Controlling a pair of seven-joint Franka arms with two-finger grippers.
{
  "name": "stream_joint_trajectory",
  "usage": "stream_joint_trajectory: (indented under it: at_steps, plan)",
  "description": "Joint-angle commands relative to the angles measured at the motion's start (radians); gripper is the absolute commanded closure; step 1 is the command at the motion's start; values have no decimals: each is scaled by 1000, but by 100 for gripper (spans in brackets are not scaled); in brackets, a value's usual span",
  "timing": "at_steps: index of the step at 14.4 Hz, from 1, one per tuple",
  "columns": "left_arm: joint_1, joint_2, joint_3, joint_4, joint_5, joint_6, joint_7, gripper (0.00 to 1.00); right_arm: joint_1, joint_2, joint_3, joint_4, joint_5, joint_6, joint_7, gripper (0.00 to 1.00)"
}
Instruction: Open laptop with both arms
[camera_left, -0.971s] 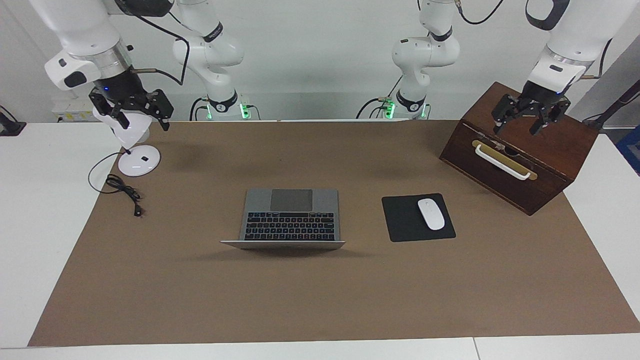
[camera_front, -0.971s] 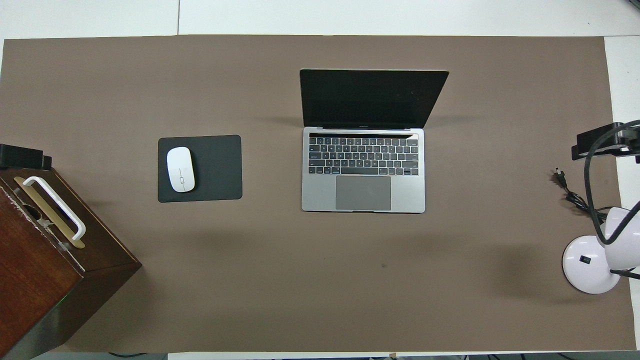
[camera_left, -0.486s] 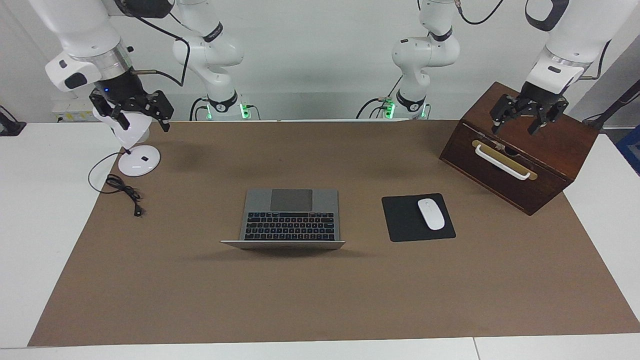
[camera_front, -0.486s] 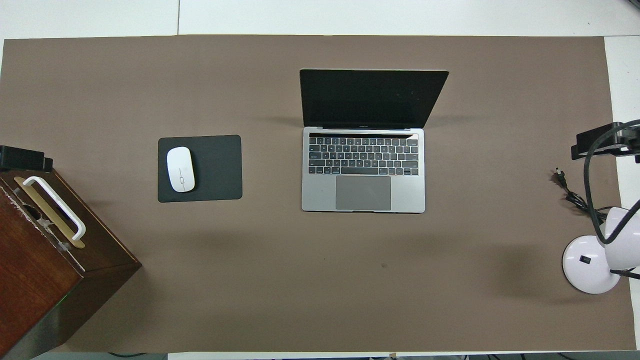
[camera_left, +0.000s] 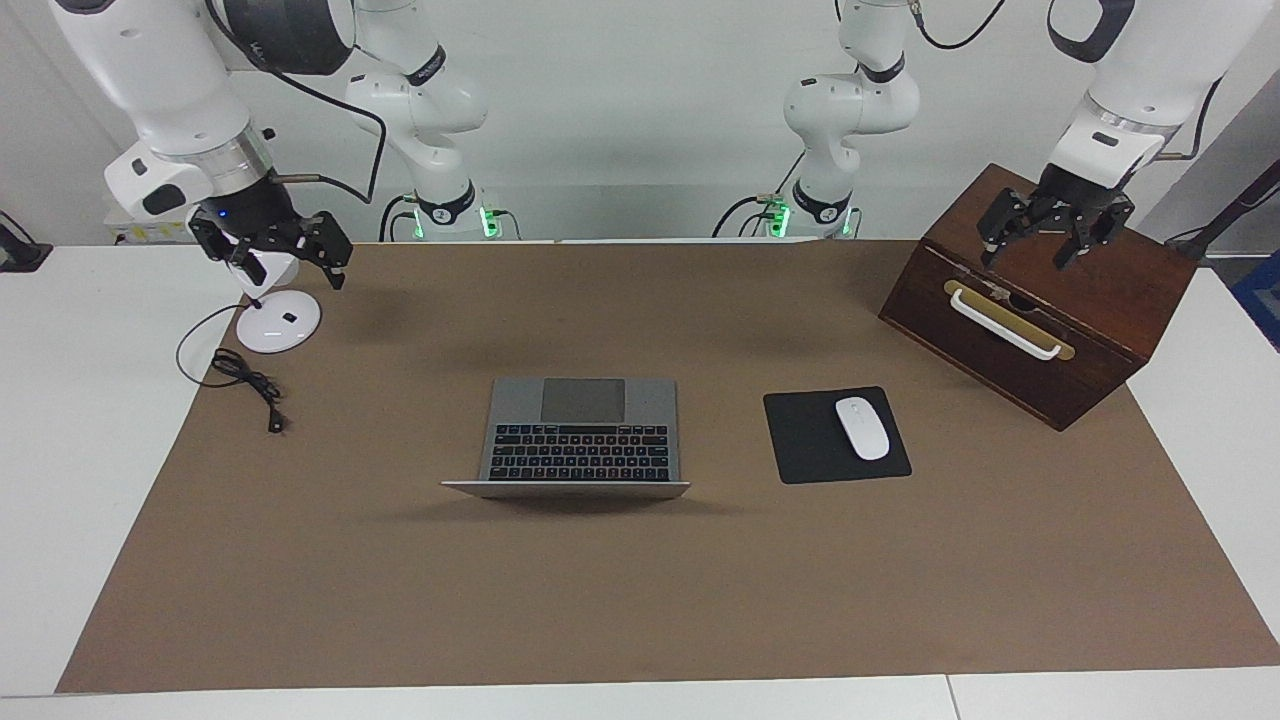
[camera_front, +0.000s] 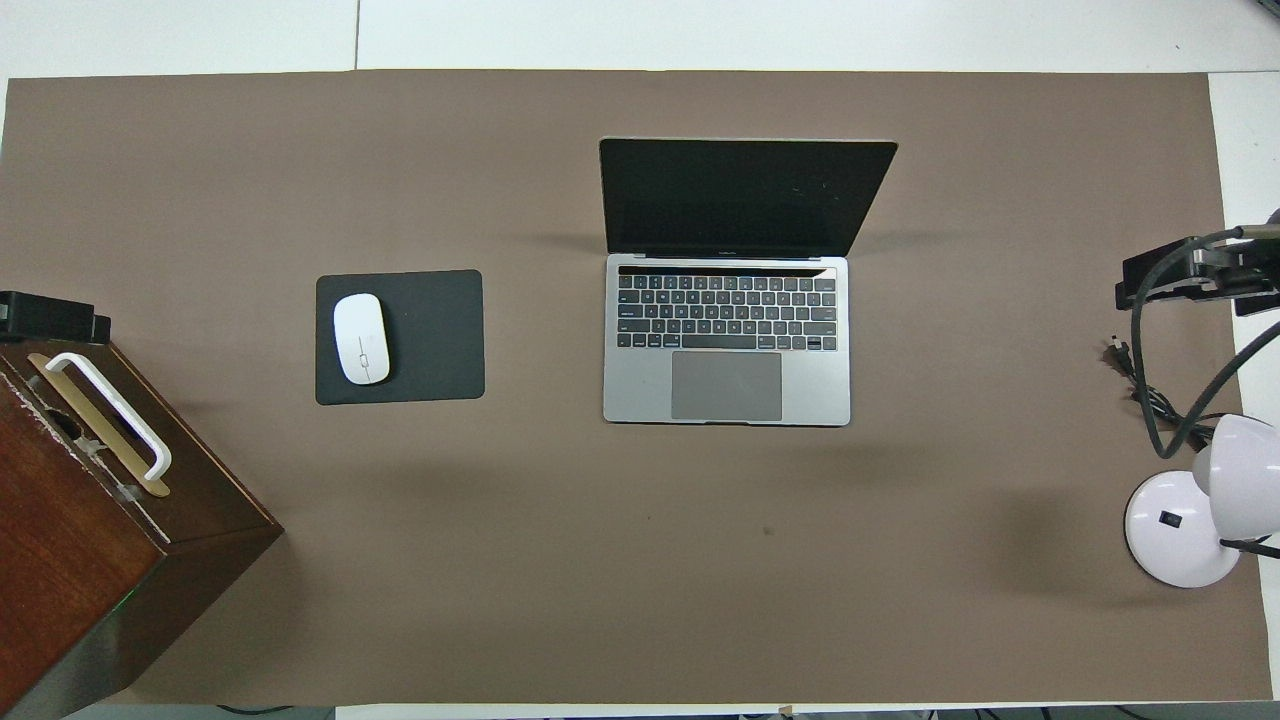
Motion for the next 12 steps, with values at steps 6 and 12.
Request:
stream_joint_trajectory:
  at_steps: [6,12]
  plan:
    - [3,9,-1,19,-11,-12,-6,0,-24,-14,3,-20,-28,9,22,0]
    - [8,6,-1,13,-11,-10,-4,0,-24,-15,0,-20,-28,11,22,0]
